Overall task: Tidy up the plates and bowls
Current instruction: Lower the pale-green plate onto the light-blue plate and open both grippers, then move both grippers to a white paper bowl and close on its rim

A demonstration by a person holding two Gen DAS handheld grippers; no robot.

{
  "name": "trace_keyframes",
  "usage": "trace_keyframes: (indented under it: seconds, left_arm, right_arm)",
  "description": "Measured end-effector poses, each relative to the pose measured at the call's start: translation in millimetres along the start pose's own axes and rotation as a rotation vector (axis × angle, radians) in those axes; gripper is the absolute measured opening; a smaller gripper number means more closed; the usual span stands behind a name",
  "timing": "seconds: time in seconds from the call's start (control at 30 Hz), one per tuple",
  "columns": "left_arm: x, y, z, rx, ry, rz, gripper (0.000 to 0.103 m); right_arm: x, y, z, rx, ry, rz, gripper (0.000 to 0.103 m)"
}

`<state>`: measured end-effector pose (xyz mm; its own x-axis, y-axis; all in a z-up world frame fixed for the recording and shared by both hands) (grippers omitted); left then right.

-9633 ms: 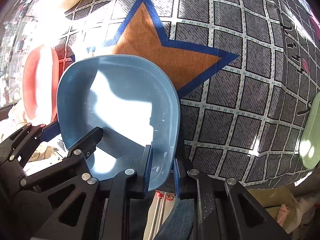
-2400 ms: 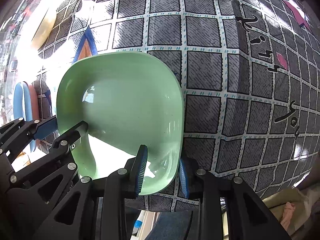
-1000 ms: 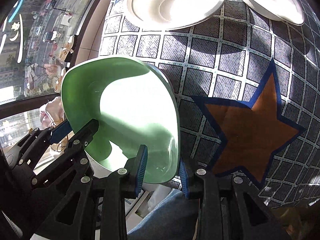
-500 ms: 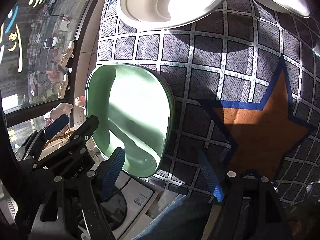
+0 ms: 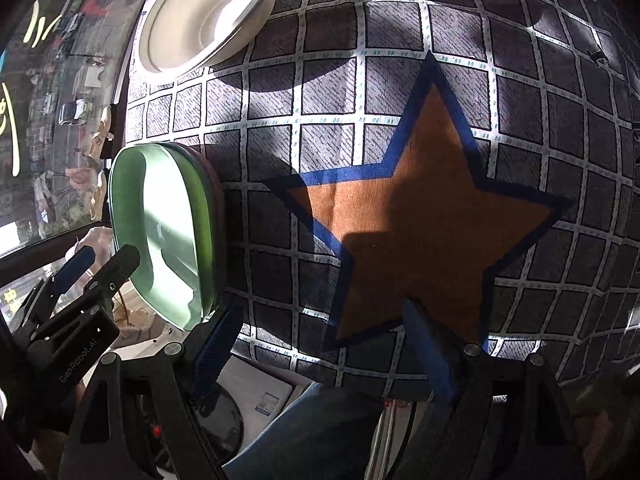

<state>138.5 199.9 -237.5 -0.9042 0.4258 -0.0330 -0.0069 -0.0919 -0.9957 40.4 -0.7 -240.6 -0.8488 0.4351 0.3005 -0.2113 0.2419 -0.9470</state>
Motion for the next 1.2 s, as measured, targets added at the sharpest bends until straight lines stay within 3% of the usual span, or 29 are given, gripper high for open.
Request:
trace_keyframes:
  seconds: [0.2,0.57,0.9,1.2]
  left_arm:
    - [0,-7,3,0.014,-0.008,0.009,0.078]
    - [-19,-24,6,0.094,-0.056,0.044,0.078]
    - [-76,-42,20,0.122,-0.025,0.113,0.078]
    - [-150,-23,0,0.066,-0.056,0.135,0.078]
  right_arm:
    - [0,3,-7,0.104,-0.068,0.015,0.083]
    - [-12,-6,-18,0.092,-0.051,0.034,0.083]
    - [-49,-37,10,0.055,0.061,0.103,0.083]
    - [-101,-47,6,-0.02,0.16,0.149,0.083]
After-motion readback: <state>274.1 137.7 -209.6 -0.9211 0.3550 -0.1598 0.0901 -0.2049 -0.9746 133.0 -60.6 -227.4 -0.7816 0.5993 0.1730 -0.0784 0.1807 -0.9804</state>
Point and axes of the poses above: each gripper's, at about its wrist camera, not at the fingertips, and y roughly the way its jaws point, z to its right, x to its underside, the point moved 6 cm from there along y, roughly the way its jaws point, and after that the axes turned 12 degrees about x, right-handed, at the moved point
